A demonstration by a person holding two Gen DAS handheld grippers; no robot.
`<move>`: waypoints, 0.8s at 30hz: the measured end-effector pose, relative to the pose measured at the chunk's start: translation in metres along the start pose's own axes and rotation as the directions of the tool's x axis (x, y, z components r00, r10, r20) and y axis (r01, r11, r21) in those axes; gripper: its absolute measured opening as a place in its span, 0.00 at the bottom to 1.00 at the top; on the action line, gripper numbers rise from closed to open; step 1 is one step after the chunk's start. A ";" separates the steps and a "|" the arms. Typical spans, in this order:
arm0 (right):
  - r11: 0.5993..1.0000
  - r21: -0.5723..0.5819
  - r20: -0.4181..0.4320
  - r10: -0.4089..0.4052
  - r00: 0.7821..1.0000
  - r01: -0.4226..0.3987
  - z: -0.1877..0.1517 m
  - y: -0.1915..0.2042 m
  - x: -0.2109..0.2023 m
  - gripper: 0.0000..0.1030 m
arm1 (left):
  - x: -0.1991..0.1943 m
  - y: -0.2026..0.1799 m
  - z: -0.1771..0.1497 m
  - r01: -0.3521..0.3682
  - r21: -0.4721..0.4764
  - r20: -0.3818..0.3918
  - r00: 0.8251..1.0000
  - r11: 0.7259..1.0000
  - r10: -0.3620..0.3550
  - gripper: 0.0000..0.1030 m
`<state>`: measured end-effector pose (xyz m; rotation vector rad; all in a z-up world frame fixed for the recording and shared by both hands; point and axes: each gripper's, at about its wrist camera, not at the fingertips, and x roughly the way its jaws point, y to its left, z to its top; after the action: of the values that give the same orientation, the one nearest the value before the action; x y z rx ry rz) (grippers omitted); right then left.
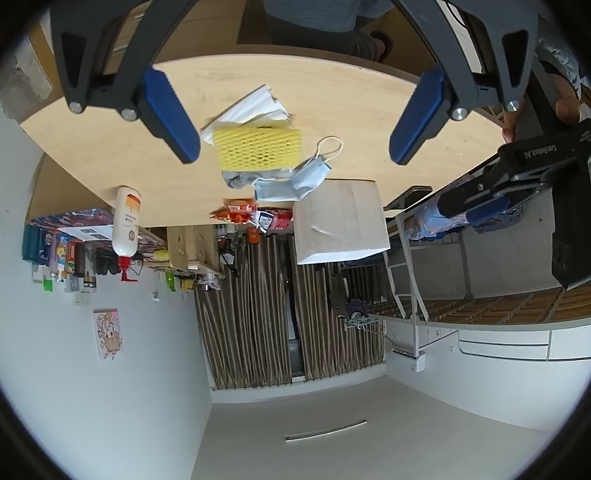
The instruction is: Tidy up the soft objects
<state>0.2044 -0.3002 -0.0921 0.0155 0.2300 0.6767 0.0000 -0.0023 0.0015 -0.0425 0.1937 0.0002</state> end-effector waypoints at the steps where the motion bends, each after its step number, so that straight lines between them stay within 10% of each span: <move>1: 1.000 -0.001 -0.001 0.000 1.000 0.000 0.000 0.000 0.000 1.00 | 0.000 0.002 -0.002 0.001 -0.003 0.001 1.000 1.000 -0.001 1.00; 24: 1.000 -0.005 -0.002 0.003 1.000 -0.003 0.001 0.000 0.000 1.00 | 0.001 0.004 -0.004 0.000 -0.004 -0.012 1.000 1.000 0.000 1.00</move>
<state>0.2044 -0.3006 -0.0911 0.0108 0.2304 0.6798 -0.0003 0.0017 -0.0032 -0.0467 0.2057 0.0000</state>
